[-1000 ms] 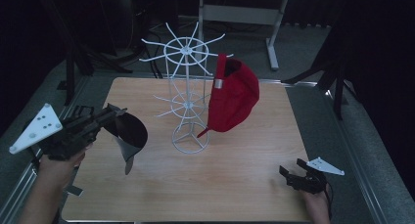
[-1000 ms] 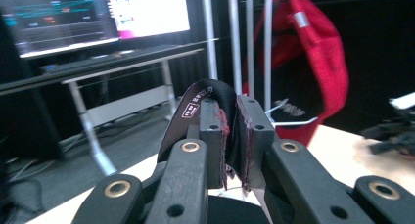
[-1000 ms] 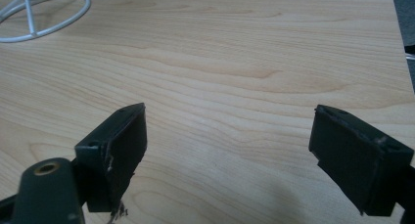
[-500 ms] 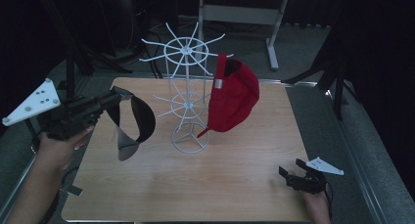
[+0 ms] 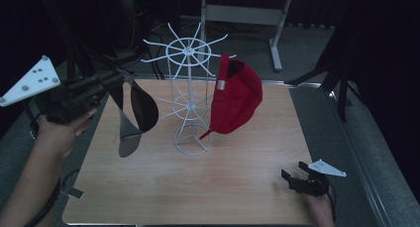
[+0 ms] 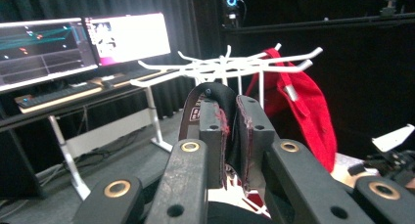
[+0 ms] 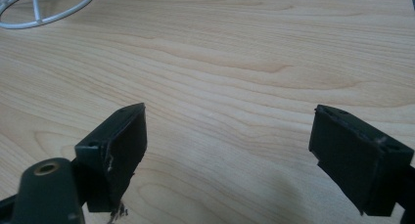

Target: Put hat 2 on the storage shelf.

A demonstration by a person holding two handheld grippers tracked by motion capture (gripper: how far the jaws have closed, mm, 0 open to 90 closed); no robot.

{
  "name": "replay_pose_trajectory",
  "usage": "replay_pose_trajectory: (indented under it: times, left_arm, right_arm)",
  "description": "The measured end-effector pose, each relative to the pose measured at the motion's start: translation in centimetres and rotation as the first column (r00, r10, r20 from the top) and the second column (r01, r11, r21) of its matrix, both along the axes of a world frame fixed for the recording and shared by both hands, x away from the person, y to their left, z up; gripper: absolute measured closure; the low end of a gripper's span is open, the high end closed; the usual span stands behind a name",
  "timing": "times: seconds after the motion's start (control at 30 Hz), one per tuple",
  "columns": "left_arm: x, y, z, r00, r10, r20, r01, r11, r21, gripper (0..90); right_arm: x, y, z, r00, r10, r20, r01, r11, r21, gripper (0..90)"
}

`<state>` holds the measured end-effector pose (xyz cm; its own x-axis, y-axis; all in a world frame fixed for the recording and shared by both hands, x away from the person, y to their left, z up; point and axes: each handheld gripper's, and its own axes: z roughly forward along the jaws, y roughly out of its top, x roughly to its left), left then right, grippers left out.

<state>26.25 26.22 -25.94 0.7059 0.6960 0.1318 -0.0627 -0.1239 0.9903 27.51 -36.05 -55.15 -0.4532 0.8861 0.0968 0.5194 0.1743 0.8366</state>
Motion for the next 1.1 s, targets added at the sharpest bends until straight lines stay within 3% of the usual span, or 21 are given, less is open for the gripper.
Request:
replay_pose_trajectory:
  times: [0.1, 0.2, 0.5, 0.63, 0.87, 1.1]
  left_arm:
    - [0.5, -0.2, 0.6, 0.9998, 0.018, 0.003, -0.018, 0.9998, 0.010, 83.2]
    - [0.8, -0.4, 1.1, 0.9999, 0.010, 0.007, -0.010, 0.9999, -0.013, 83.2]
    - [1.8, -2.1, 3.4, 0.9988, 0.035, 0.034, -0.035, 0.9993, 0.010, 83.2]
    - [1.7, -3.1, 3.9, 0.9988, 0.008, 0.049, -0.008, 1.0000, 0.004, 83.2]
    - [1.7, -4.7, 3.6, 0.9989, -0.033, 0.033, 0.032, 0.9993, 0.019, 83.1]
    - [1.6, -5.1, 2.0, 0.9972, -0.074, -0.006, 0.074, 0.9969, 0.026, 82.9]
  right_arm:
    - [0.0, 0.0, 0.0, 1.0000, 0.001, 0.001, -0.001, 1.000, -0.001, 14.1]
    - [0.0, 0.0, 0.0, 1.0000, 0.000, -0.003, 0.000, 1.000, -0.001, 14.1]
    - [0.1, 0.0, -0.1, 1.0000, -0.001, -0.009, 0.001, 1.000, -0.007, 14.1]
    - [0.1, -0.1, -0.1, 0.9999, -0.005, -0.014, 0.005, 1.000, -0.004, 14.1]
    - [0.1, -0.1, -0.2, 0.9997, -0.007, -0.023, 0.006, 1.000, -0.007, 14.1]
    - [0.2, -0.2, -0.2, 0.9996, -0.007, -0.028, 0.007, 1.000, -0.006, 14.1]
